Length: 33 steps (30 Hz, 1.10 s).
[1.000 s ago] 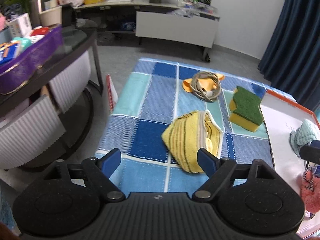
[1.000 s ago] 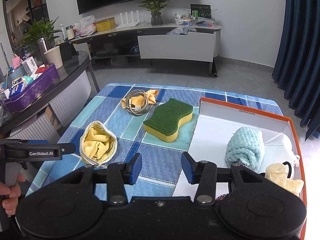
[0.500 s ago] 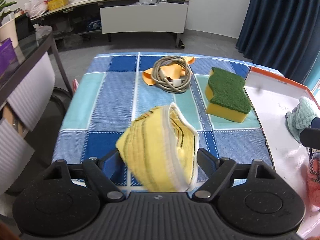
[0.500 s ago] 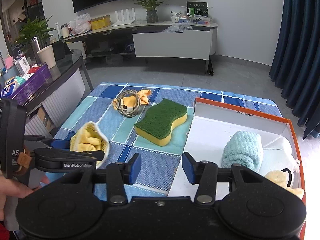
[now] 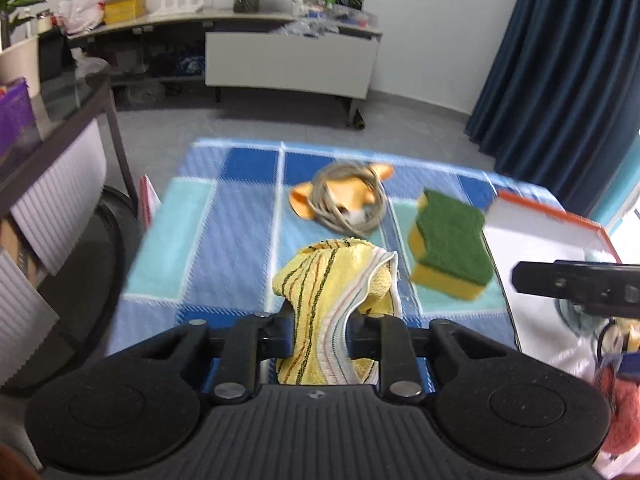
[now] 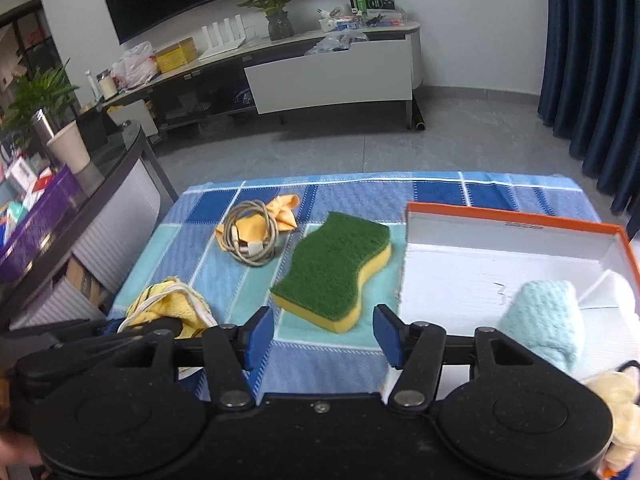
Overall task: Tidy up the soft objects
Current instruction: 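Grasp the yellow striped pouch with the left tool while the right tool grasps the green sponge, then lift the yellow pouch with the left tool while the right tool lifts the sponge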
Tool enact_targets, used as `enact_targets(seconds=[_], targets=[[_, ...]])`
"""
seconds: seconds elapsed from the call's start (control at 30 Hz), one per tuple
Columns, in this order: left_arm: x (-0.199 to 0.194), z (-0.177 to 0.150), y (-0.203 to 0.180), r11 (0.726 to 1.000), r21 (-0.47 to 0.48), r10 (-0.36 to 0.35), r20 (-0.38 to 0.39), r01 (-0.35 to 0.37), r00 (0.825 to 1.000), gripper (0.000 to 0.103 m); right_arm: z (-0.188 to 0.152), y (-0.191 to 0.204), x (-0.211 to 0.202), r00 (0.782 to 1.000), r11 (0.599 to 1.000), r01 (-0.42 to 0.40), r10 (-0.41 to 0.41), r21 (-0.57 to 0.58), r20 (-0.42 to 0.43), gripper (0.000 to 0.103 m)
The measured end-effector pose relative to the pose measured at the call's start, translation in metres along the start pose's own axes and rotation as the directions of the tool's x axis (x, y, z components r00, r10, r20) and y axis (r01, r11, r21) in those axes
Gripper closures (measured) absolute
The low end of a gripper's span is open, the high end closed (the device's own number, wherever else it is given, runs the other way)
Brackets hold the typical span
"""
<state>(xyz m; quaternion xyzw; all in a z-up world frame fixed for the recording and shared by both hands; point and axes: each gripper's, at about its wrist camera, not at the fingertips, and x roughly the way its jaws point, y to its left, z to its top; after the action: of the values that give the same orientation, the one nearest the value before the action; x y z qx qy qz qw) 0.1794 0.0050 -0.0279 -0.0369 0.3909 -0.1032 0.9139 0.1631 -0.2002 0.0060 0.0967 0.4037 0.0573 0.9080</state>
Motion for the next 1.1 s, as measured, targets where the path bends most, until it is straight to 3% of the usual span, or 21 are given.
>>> enact_targets(seconds=[0.1,0.33,0.5,0.6,0.77,1.1], targets=[[-0.005,0.007,0.006,1.000,-0.012,0.015,0.019,-0.015,1.000,0.080,0.011,0.006,0.018,0.999,0.999,0.031,-0.031,0.025,-0.011,0.027],[-0.008,0.009,0.016,0.999,-0.042,0.022,0.037,-0.020,0.999,0.080,0.023,0.019,0.062,0.991,0.986,0.128,-0.123,0.111,-0.046,0.025],[-0.005,0.014,0.022,0.998,-0.059,0.034,0.040,-0.032,0.999,0.080,0.027,0.027,0.084,0.977,0.973,0.205,-0.199,0.102,-0.071,0.023],[-0.002,0.017,0.025,0.997,-0.070,0.045,0.040,-0.042,0.998,0.080,0.026,0.028,0.091,0.969,0.970,0.234,-0.227,0.067,-0.092,0.026],[-0.003,0.020,0.025,0.996,-0.075,0.055,0.041,-0.052,0.998,0.080,0.022,0.025,0.080,0.979,0.980,0.195,-0.191,0.042,-0.072,0.028],[-0.026,0.018,0.006,0.997,-0.055,0.065,0.069,-0.062,0.995,0.080,0.004,0.033,0.003,0.995,0.994,0.097,-0.096,-0.058,0.021,0.028]])
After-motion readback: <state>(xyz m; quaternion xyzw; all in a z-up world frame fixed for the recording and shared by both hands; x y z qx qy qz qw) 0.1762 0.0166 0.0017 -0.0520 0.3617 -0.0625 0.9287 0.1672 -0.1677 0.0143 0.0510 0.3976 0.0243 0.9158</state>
